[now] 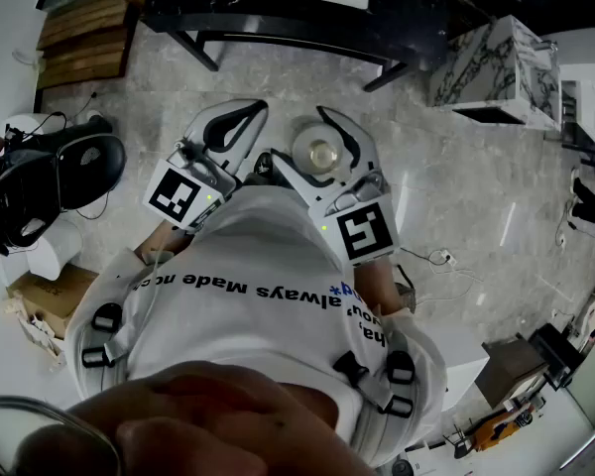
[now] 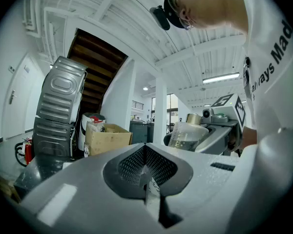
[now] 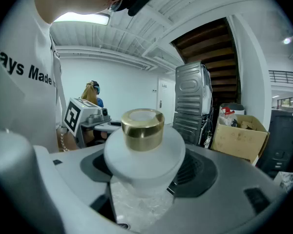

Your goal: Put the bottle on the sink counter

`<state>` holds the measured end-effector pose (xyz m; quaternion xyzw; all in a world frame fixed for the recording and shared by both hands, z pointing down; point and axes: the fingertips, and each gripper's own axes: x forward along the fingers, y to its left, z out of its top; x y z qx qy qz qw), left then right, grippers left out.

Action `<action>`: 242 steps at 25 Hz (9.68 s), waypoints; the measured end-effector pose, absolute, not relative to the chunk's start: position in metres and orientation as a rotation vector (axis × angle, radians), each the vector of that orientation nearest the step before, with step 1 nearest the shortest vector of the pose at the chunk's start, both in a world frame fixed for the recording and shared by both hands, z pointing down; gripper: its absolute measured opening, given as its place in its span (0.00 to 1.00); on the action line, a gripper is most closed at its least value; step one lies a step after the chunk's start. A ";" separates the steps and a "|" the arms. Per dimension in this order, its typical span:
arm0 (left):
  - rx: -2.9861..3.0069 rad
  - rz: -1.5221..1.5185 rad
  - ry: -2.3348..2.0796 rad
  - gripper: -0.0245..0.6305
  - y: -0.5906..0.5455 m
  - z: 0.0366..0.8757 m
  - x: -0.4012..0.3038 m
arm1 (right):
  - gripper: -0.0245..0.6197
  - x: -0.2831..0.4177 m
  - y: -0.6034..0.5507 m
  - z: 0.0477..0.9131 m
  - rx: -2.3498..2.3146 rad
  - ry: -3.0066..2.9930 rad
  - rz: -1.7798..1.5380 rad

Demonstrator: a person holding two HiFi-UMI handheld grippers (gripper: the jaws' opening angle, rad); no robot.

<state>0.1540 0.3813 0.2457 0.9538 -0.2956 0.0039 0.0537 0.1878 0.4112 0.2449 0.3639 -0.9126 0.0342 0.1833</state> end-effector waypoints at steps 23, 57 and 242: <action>2.899 0.002 -0.880 0.04 0.380 0.246 0.095 | 0.56 0.123 0.403 0.234 1.002 -2.584 0.038; 2.870 0.027 -1.036 0.04 0.266 0.259 0.063 | 0.56 0.097 0.285 0.249 0.849 -2.611 0.016; 2.487 0.661 -1.123 0.04 -0.350 0.610 -0.046 | 0.57 -0.038 -0.356 0.628 0.661 -2.445 0.234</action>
